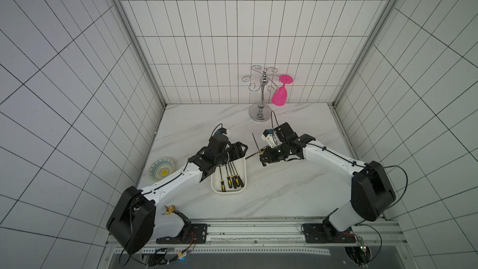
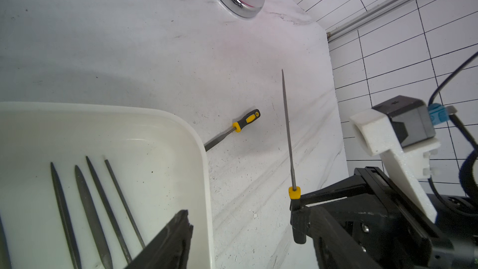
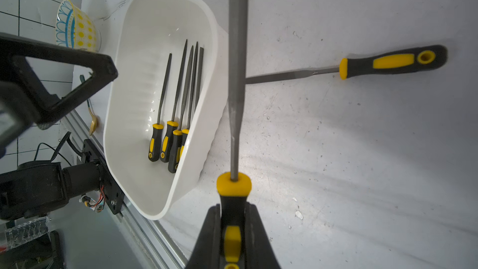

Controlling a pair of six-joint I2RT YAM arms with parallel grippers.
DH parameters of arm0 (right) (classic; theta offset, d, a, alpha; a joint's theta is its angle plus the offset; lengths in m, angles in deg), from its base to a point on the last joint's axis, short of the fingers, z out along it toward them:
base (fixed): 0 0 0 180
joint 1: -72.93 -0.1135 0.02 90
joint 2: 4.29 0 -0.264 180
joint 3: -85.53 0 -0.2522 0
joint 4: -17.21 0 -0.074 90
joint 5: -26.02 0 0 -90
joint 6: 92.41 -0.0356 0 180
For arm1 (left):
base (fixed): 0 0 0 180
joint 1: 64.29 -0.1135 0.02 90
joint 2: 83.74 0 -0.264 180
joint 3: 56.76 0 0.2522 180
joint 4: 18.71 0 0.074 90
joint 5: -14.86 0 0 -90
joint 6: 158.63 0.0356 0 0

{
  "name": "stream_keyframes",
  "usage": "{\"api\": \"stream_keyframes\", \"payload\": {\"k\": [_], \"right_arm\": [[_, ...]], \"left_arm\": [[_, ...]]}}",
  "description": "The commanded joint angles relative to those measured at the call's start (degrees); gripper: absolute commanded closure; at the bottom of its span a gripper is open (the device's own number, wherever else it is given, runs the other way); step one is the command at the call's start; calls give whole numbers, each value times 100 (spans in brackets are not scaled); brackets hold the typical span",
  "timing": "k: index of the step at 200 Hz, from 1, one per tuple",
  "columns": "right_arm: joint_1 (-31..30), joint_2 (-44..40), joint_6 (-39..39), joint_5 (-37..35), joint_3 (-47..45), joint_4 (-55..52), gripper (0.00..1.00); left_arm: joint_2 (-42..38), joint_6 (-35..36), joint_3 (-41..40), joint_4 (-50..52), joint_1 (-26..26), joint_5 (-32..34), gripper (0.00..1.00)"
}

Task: Put the file tool into the storage box
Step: Place the file tool in the storage box.

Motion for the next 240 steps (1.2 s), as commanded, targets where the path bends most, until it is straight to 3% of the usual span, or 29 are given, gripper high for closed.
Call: {"api": "stream_keyframes", "payload": {"k": [1, 19, 73, 240], "right_arm": [[-68, -534, -111, 1168, -124, 517, 100], [-193, -610, -131, 1546, -29, 564, 100], [-733, -588, 53, 1961, 541, 439, 100], [-1619, -693, 717, 1907, 1183, 106, 100]], "left_arm": [[-161, 6, 35, -292, 19, 30, 32], [-130, -57, 16, -450, 28, -63, 25], [206, -269, 44, -858, 235, -208, 25], [1046, -437, 385, -1525, 461, -377, 26]]}}
